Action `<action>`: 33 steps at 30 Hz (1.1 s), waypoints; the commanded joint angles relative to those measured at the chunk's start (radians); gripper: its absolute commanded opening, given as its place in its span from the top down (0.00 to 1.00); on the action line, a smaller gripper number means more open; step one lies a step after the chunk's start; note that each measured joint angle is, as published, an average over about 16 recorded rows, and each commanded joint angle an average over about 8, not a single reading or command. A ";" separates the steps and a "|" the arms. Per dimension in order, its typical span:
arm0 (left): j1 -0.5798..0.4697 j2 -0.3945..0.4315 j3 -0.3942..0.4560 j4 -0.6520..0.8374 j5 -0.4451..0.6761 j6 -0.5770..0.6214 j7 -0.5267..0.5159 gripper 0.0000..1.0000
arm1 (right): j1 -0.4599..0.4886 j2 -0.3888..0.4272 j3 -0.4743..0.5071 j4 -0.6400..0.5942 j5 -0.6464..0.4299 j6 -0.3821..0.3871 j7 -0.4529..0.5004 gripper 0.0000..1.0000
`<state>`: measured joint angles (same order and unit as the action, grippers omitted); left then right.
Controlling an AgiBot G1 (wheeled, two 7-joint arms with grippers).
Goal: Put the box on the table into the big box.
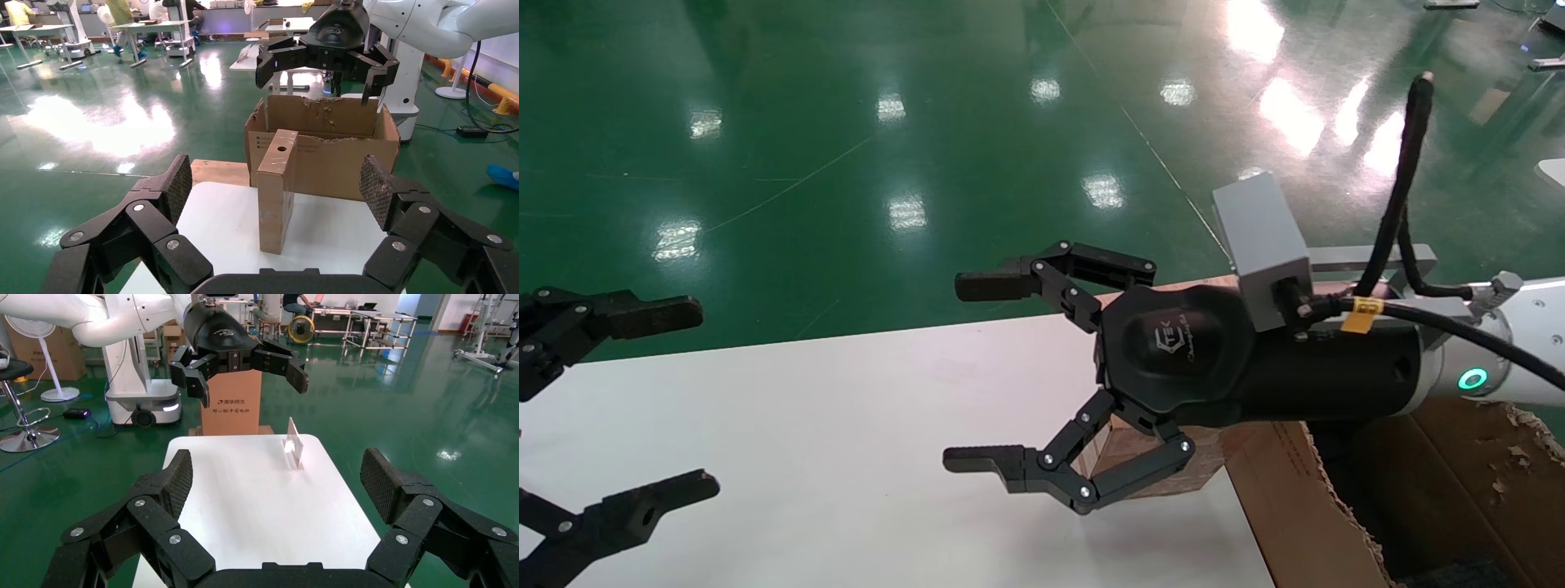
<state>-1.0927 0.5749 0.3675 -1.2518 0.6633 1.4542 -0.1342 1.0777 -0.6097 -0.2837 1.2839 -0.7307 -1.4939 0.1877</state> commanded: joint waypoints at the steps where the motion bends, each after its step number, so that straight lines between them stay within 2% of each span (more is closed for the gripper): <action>1: 0.000 0.000 0.000 0.000 0.000 0.000 0.000 0.00 | 0.000 0.000 0.000 0.000 0.000 0.000 0.000 0.00; 14: 0.000 0.000 0.000 0.000 0.000 0.000 0.000 0.00 | -0.002 0.009 -0.002 -0.011 -0.011 -0.005 -0.003 0.00; 22: 0.000 0.000 0.000 0.000 0.000 0.000 0.000 0.00 | 0.017 0.053 -0.029 -0.111 -0.063 -0.072 -0.049 0.00; 24: 0.000 0.000 0.000 0.000 0.000 0.000 0.000 0.04 | 0.025 0.066 -0.045 -0.139 -0.073 -0.085 -0.066 0.00; 25: 0.000 0.000 0.000 0.000 0.000 0.000 0.000 0.11 | 0.029 0.073 -0.055 -0.151 -0.078 -0.090 -0.075 0.00; 31: 0.000 0.000 0.000 0.000 0.000 0.000 0.000 0.85 | 0.060 0.115 -0.135 -0.227 -0.099 -0.098 -0.132 0.00; 32: 0.000 0.000 0.000 0.000 0.000 0.000 0.000 0.95 | 0.068 0.120 -0.149 -0.241 -0.102 -0.098 -0.142 0.00; 33: 0.000 0.000 0.000 0.000 0.000 0.000 0.000 1.00 | 0.077 0.125 -0.163 -0.258 -0.105 -0.098 -0.152 0.00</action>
<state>-1.0927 0.5749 0.3676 -1.2517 0.6632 1.4542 -0.1342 1.1558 -0.4919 -0.4413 1.0251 -0.8340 -1.5911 0.0374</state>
